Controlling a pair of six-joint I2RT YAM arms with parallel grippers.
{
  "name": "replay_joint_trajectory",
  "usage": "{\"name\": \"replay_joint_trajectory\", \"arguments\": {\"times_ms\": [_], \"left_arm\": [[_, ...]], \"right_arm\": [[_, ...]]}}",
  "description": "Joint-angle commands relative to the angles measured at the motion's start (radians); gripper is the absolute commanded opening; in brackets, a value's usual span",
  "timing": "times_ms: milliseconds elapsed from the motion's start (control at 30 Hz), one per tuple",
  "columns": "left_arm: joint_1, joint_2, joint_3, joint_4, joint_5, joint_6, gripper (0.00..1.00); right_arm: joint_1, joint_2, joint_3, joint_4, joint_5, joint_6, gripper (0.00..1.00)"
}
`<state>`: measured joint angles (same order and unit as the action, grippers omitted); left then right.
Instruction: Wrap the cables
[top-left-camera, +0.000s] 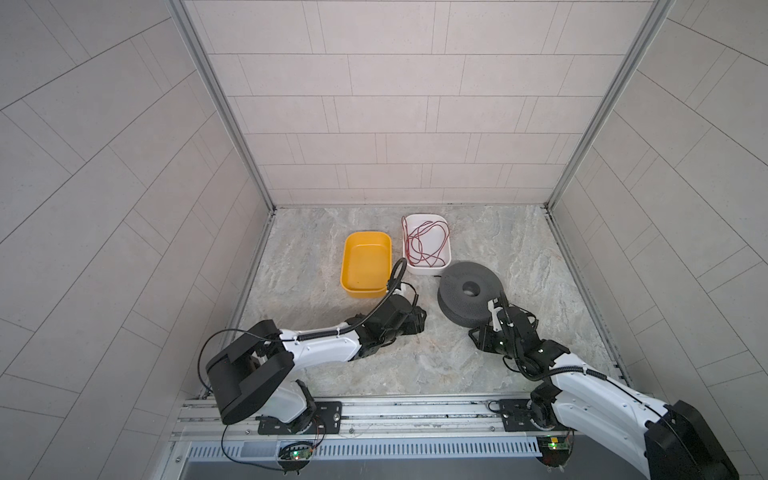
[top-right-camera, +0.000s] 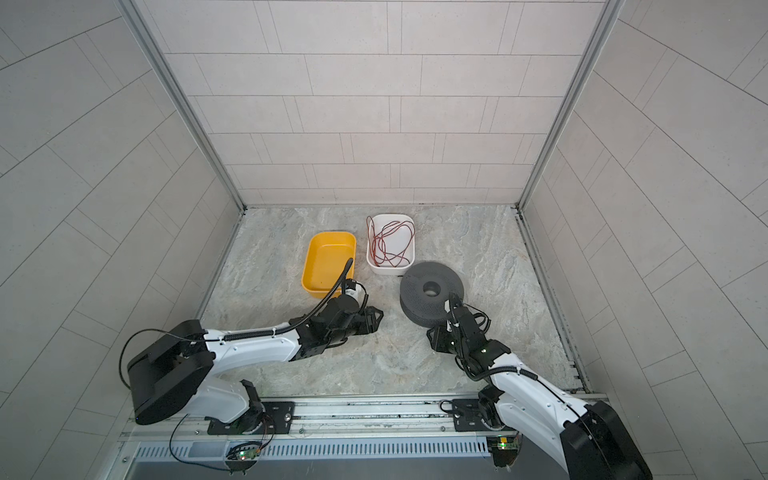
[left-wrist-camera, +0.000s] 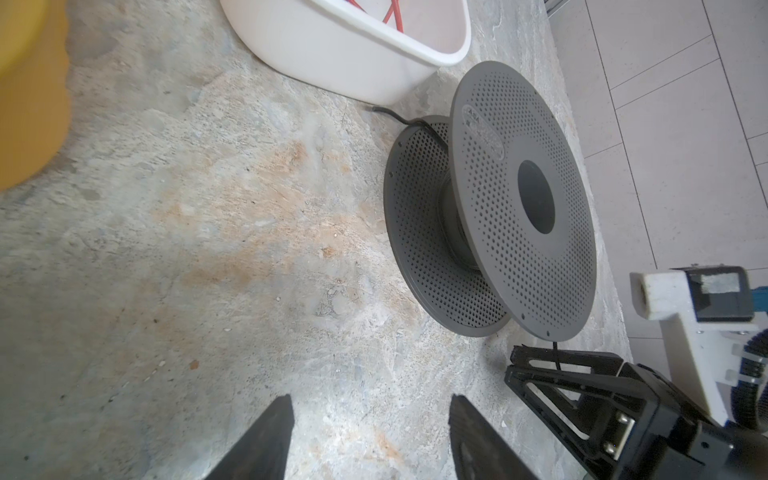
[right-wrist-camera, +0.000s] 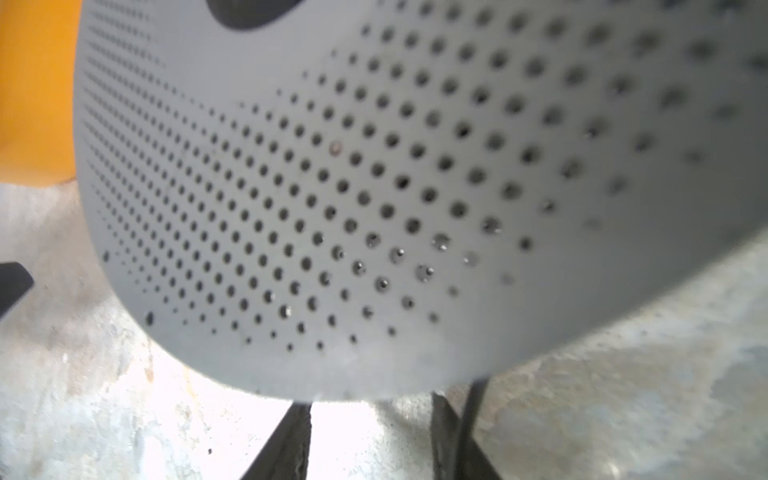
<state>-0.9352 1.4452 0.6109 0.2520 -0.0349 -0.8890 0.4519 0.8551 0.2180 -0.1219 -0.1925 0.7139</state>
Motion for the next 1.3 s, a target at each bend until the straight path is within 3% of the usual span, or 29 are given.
{"name": "replay_joint_trajectory", "arguments": {"times_ms": [0, 200, 367, 1000, 1167, 1267], "left_arm": [[0.004, -0.011, -0.003, -0.004, -0.016, 0.023, 0.65], [0.013, -0.042, -0.005, -0.031, -0.033, 0.040, 0.65], [0.028, -0.060, 0.010, -0.073, -0.031, 0.060, 0.65], [0.152, -0.202, 0.111, -0.339, -0.013, 0.184, 0.66], [0.171, -0.246, 0.230, -0.502, -0.086, 0.261, 0.78], [0.216, -0.259, 0.312, -0.586, -0.094, 0.311, 0.85]], "right_arm": [[0.004, -0.055, -0.021, -0.069, 0.043, -0.001, 0.51], [0.004, -0.187, -0.024, -0.198, 0.100, 0.023, 0.63], [0.004, -0.212, 0.016, -0.304, 0.138, 0.023, 0.72], [0.002, -0.301, 0.146, -0.505, 0.234, -0.011, 0.79], [0.001, -0.329, 0.213, -0.530, 0.285, -0.039, 0.79], [-0.001, -0.321, 0.284, -0.532, 0.330, -0.091, 0.86]]}}
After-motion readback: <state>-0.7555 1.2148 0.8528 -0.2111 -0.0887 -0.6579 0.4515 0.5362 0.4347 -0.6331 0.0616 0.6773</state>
